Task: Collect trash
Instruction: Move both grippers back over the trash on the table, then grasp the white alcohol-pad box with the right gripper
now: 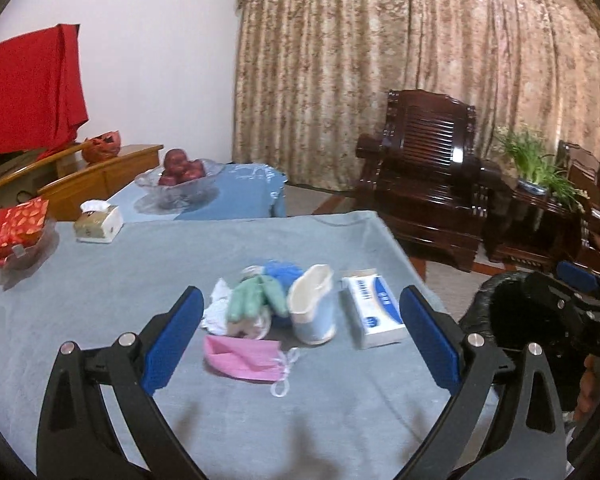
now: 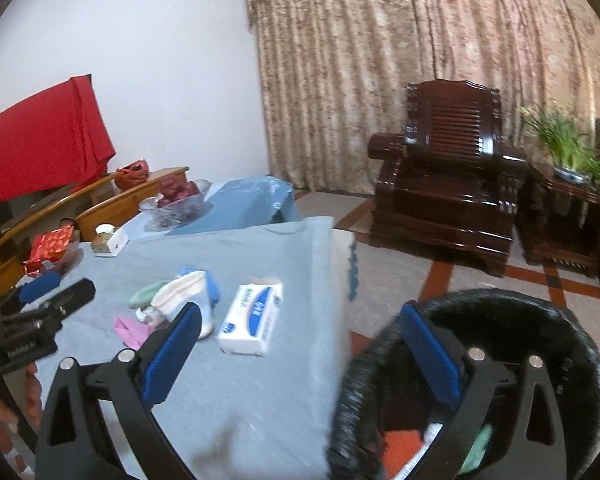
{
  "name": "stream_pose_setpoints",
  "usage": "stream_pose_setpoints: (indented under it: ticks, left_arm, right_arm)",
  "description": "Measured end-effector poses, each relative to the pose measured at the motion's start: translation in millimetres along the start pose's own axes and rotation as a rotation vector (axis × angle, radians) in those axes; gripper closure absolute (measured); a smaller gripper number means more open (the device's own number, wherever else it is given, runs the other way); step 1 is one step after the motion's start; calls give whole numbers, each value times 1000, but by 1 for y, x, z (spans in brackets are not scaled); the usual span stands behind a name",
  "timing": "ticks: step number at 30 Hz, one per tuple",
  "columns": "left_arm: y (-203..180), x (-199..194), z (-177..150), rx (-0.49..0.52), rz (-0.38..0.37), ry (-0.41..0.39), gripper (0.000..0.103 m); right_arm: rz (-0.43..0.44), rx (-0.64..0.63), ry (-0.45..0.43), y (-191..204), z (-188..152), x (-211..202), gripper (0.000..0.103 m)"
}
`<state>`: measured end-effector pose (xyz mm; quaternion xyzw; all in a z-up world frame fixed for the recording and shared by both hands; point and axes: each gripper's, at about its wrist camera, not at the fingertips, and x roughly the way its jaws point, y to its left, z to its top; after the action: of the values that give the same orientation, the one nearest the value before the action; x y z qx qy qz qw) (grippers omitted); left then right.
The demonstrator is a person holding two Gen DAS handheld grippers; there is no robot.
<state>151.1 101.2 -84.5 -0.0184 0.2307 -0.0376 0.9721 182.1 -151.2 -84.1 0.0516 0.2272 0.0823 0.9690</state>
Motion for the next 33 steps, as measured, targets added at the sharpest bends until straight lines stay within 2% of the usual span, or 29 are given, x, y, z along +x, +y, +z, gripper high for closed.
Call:
stream_pose_setpoints:
  ticks: [9,17,33]
  left_arm:
    - [41,20,-11,-49,76,18,7]
    - [55,35,-20,-49,101,38,7]
    - [54,54,-25,-54,83,57,7]
  right_arm:
    - [14,-18,71,37,-12,70,6]
    - [2,-33,164,55,-31,120,7]
    - [-9,-73,337,63,-45,171,34]
